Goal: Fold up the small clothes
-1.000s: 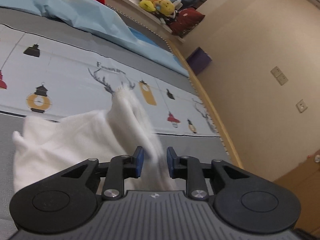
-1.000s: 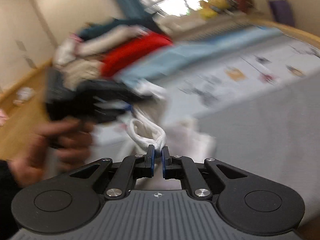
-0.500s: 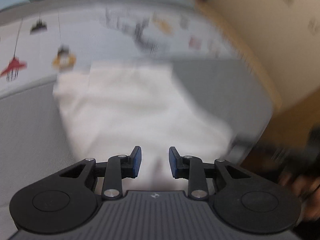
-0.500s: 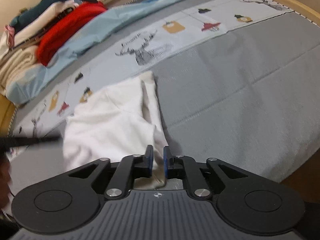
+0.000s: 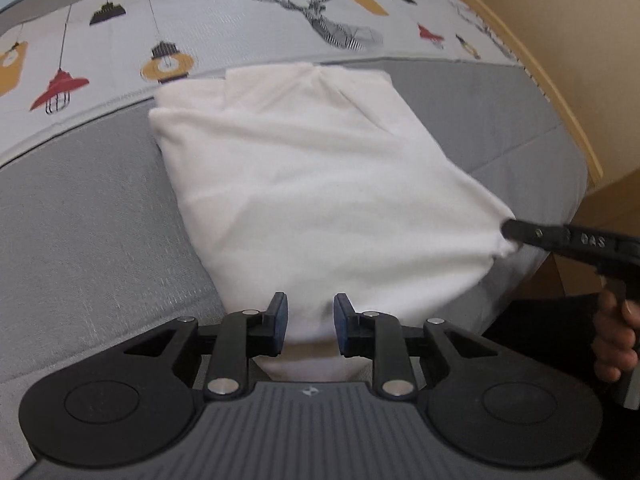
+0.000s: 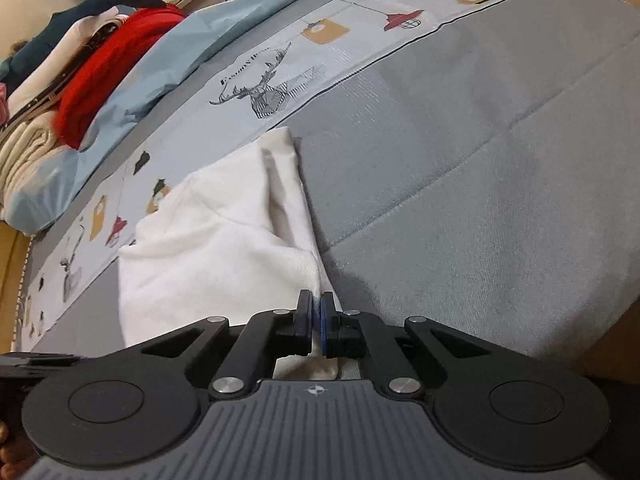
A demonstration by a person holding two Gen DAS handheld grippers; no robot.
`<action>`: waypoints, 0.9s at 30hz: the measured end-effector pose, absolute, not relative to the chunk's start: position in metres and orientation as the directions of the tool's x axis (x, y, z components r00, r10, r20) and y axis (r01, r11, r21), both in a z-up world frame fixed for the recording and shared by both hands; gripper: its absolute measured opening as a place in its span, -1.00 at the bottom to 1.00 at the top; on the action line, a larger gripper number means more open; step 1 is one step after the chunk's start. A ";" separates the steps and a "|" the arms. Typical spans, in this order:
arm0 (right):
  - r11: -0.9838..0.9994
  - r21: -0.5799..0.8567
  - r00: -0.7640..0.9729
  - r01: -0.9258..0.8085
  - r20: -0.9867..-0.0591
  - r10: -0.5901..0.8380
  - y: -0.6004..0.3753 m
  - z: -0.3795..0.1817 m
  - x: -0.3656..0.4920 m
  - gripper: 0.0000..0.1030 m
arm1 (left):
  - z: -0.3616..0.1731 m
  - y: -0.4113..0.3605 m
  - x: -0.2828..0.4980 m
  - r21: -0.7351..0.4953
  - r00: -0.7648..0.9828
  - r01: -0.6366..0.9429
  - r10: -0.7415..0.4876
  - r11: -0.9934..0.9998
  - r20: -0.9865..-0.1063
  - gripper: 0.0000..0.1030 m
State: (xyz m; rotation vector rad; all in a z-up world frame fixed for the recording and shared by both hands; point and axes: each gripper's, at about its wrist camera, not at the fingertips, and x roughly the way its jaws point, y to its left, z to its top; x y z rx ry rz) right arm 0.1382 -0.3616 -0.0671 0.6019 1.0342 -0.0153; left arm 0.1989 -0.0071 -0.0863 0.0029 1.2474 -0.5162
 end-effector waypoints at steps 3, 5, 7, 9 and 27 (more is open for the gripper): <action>0.837 0.433 0.458 0.334 -0.851 0.257 -0.367 -0.076 0.135 -0.95 | -0.076 -0.009 0.198 -0.296 0.237 0.383 -0.403 0.875 -0.884 -0.43; 0.857 0.386 0.408 0.341 -0.882 0.235 -0.365 -0.085 0.137 -0.95 | -0.073 -0.010 0.197 -0.309 0.239 0.385 -0.418 0.870 -0.877 -0.43; 0.873 0.357 0.383 0.333 -0.897 0.221 -0.362 -0.089 0.139 -0.94 | -0.071 -0.015 0.194 -0.313 0.237 0.392 -0.424 0.865 -0.874 -0.43; 0.886 0.333 0.378 0.323 -0.904 0.201 -0.358 -0.083 0.143 -0.90 | -0.074 -0.018 0.192 -0.317 0.219 0.404 -0.427 0.858 -0.877 -0.42; 0.897 0.421 0.557 0.134 -0.781 0.283 -0.356 -0.075 0.271 -0.34 | -0.089 0.029 0.216 -0.397 0.269 0.221 -0.447 0.891 -0.853 -0.24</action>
